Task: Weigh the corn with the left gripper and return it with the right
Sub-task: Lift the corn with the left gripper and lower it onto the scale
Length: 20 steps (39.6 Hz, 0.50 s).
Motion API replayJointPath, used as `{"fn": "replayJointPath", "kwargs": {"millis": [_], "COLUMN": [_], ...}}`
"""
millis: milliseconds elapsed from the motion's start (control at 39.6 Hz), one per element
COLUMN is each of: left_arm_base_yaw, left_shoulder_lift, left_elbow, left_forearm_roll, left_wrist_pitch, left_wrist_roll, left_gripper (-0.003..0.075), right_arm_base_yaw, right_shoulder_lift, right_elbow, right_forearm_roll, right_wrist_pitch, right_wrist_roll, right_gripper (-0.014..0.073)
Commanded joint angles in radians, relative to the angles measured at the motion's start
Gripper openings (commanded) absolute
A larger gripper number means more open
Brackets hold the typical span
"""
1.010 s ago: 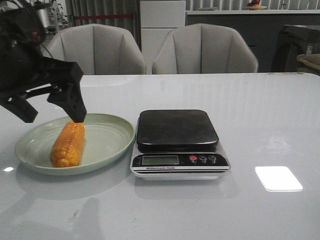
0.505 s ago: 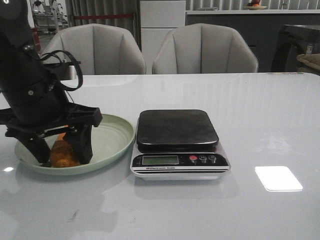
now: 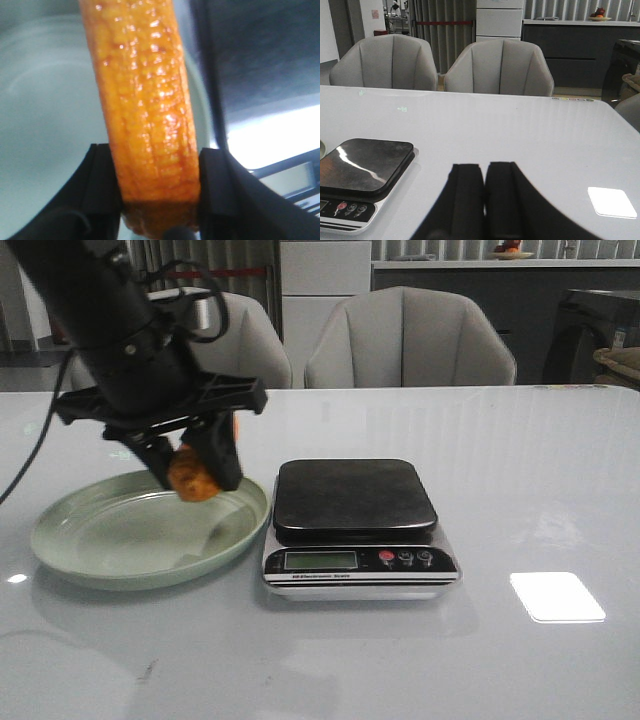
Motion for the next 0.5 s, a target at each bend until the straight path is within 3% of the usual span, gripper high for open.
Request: {"fn": "replayJointPath", "kwargs": {"millis": [0,252,480], "left_arm_base_yaw": [-0.05,-0.118,-0.142], "left_shoulder_lift": [-0.047,-0.007,0.033], "left_elbow": [-0.055,-0.056,-0.058], "left_forearm_roll": [-0.032,-0.092,-0.19], "left_wrist_pitch": [-0.101,-0.204,-0.21], "left_wrist_roll": [-0.002,-0.002,-0.002], "left_gripper": [0.0122,0.0137,0.0249], "right_arm_base_yaw": [-0.004,-0.004,-0.004], "right_shoulder_lift": [-0.019,-0.019,-0.019], "right_elbow": [0.01,0.01,0.01], "right_forearm_roll": [-0.012,-0.012,-0.012], "right_wrist_pitch": [-0.079,-0.079,-0.079], "right_wrist_roll": [0.0,0.0,0.0], "right_gripper": [0.0155,0.0155,0.0155]}}
